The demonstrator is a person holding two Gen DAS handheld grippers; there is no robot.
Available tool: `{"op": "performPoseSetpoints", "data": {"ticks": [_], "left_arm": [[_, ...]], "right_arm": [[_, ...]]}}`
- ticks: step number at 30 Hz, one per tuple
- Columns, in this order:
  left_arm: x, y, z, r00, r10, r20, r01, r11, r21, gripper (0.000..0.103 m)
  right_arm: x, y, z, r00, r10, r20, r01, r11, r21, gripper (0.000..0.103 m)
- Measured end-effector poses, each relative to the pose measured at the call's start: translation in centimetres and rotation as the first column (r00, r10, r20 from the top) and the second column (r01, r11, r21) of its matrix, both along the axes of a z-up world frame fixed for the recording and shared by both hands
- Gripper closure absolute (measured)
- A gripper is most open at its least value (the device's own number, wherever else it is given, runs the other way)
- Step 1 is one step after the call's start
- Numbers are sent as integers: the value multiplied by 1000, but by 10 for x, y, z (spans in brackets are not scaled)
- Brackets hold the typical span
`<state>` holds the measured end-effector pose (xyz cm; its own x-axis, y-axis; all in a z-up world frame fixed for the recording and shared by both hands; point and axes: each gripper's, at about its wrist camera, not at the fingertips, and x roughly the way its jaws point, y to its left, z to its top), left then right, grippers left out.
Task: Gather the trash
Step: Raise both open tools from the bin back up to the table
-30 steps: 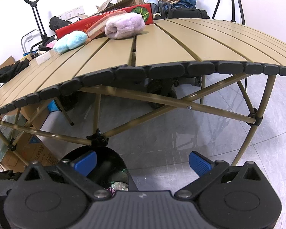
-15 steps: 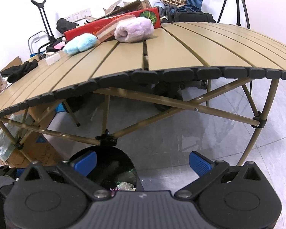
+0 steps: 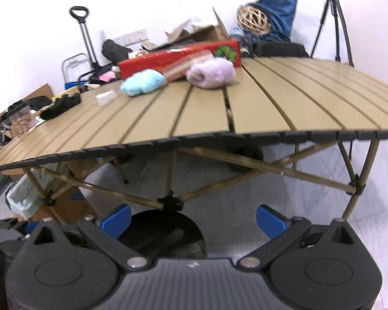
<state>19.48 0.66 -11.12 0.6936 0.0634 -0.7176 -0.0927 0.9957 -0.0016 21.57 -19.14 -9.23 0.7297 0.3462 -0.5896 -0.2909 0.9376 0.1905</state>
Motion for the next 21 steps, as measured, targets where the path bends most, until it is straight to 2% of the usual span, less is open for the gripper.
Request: {"op": "performPoseSetpoints", "data": {"ticks": [4, 11, 21], "left_arm": [[-11, 1, 13, 1000, -16, 23, 17, 1000, -23, 0], [-30, 5, 30, 997, -30, 77, 32, 999, -17, 0], [-39, 12, 67, 982, -23, 189, 24, 1000, 1, 0]], "right_arm": [[-14, 0, 8, 999, 24, 31, -24, 1000, -17, 0], [-35, -3, 21, 996, 47, 78, -46, 999, -25, 0], [-38, -1, 52, 982, 61, 180, -59, 998, -17, 0]]}}
